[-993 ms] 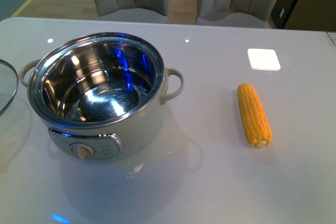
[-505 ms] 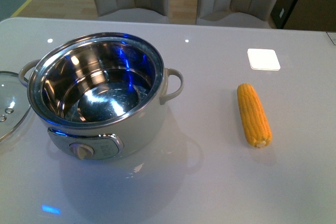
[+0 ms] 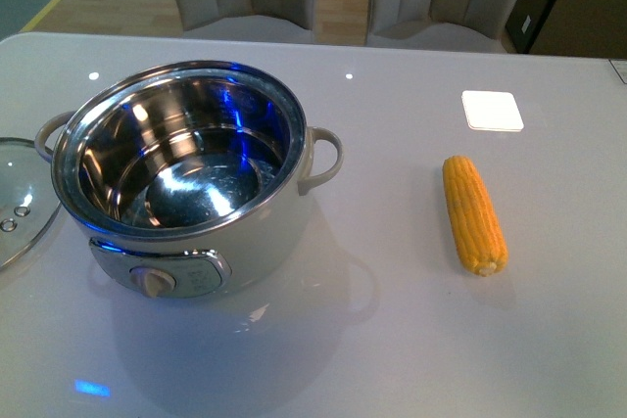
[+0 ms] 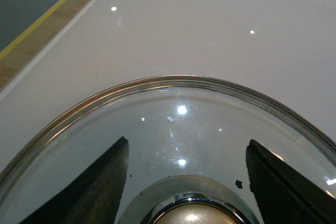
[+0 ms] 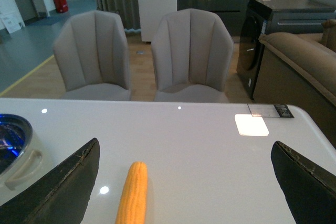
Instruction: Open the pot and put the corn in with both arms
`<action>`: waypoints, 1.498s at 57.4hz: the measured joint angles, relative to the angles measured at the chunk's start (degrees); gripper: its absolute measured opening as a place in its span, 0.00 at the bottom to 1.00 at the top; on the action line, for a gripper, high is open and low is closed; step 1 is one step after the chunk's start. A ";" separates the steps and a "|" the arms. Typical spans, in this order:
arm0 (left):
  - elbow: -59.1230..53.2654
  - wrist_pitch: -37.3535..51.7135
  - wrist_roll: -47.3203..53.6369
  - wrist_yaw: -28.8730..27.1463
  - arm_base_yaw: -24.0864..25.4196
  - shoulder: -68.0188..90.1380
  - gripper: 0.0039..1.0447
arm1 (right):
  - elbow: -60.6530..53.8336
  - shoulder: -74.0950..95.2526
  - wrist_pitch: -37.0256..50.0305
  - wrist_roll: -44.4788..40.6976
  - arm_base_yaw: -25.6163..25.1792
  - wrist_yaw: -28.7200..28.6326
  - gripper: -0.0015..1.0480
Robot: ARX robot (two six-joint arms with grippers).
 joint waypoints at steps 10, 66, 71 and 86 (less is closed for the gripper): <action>-0.26 -0.52 -0.31 -0.24 0.00 -1.68 0.92 | 0.00 0.00 0.00 -0.02 0.00 -0.02 0.92; -36.54 -10.80 -7.06 4.85 -2.32 -63.10 0.93 | 0.00 0.00 0.00 -0.02 0.00 -0.02 0.92; -39.71 -13.29 -7.15 3.78 -3.41 -68.96 0.93 | 0.00 0.00 0.00 -0.02 0.00 -0.02 0.92; -49.42 -25.83 -8.39 0.98 -8.96 -88.41 0.93 | 0.00 -0.02 0.00 -0.02 -0.02 -0.02 0.92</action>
